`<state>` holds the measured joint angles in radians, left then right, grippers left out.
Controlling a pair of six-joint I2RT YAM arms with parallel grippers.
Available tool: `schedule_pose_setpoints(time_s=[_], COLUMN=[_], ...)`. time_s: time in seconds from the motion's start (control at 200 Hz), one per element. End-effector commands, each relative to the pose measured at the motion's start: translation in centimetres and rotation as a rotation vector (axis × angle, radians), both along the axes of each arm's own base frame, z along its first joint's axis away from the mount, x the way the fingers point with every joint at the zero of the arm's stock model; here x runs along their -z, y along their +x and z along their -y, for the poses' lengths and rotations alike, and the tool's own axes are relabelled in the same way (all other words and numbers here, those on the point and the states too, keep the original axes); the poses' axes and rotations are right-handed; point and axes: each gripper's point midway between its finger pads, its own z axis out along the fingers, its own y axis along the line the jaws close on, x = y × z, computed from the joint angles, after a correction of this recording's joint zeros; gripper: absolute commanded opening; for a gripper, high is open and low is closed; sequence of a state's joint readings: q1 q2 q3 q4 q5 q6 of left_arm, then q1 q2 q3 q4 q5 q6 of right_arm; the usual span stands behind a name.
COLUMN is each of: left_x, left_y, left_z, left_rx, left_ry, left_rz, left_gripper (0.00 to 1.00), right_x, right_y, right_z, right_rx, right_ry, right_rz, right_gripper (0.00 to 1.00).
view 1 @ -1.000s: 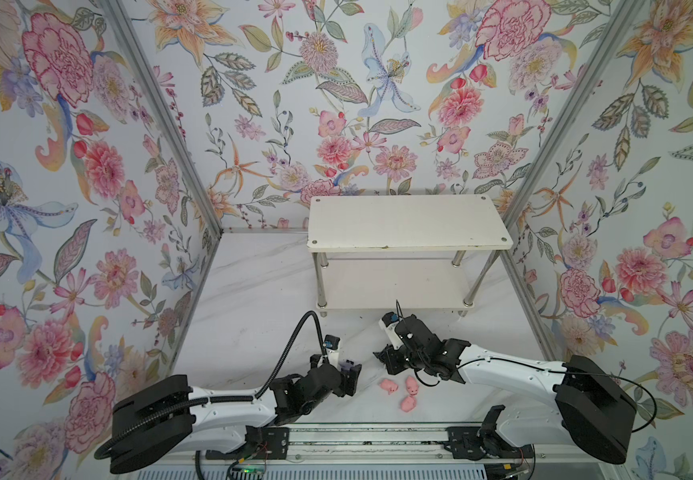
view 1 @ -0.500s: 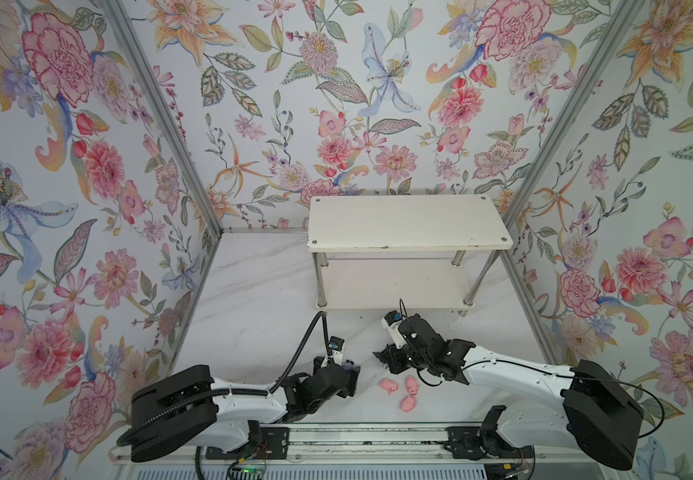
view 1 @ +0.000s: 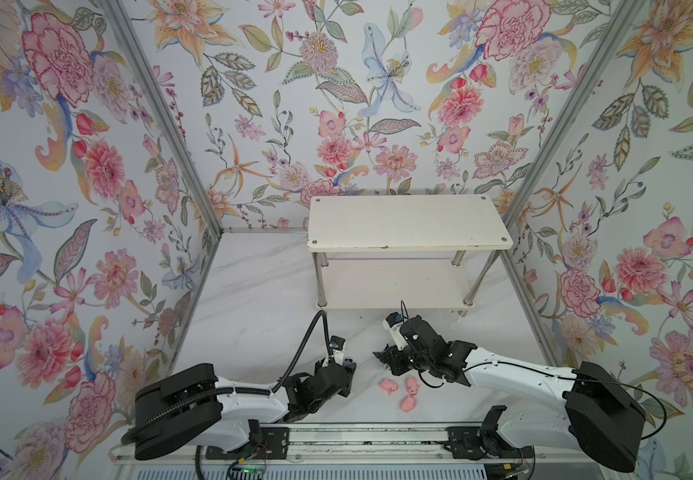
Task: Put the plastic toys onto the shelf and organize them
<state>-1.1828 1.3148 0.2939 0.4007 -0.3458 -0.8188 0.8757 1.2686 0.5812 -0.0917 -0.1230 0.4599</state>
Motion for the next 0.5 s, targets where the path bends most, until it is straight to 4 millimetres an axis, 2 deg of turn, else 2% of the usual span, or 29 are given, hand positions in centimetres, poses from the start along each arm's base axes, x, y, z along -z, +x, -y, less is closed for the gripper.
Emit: schedule_pose_setpoints(time_s=[0.0,0.17,0.35,0.45,0.495], left_x=[-2.0,-4.5,-7.2,-7.7,-7.7], left_y=[1.1,3.3,6.2,6.7,6.5], left_z=[0.6,0.7,-0.1,0.1,0.4], left_rx=[-0.002,0.027,0.034,0.056,0.072], left_ry=[-0.013,0.041,0.105,0.138,0.141], left_rz=[0.045,0.083,0.127,0.12,0.102], left_gripper=[0.45,0.43,0.39,0.38,0.43], right_x=[0.0,-0.6,-0.8,-0.6,-0.5], right_y=[-0.1,0.7,1.2,1.2,1.1], right_z=[0.7,1.8,3.1,3.5,3.6], right_rx=[0.002,0.026,0.053,0.06,0.059], right_ry=[-0.006,-0.003,0.005,0.007,0.009], right_rz=[0.01,0.036,0.038,0.031,0.026], right_gripper=[0.12,0.13,0.13,0.13,0.13])
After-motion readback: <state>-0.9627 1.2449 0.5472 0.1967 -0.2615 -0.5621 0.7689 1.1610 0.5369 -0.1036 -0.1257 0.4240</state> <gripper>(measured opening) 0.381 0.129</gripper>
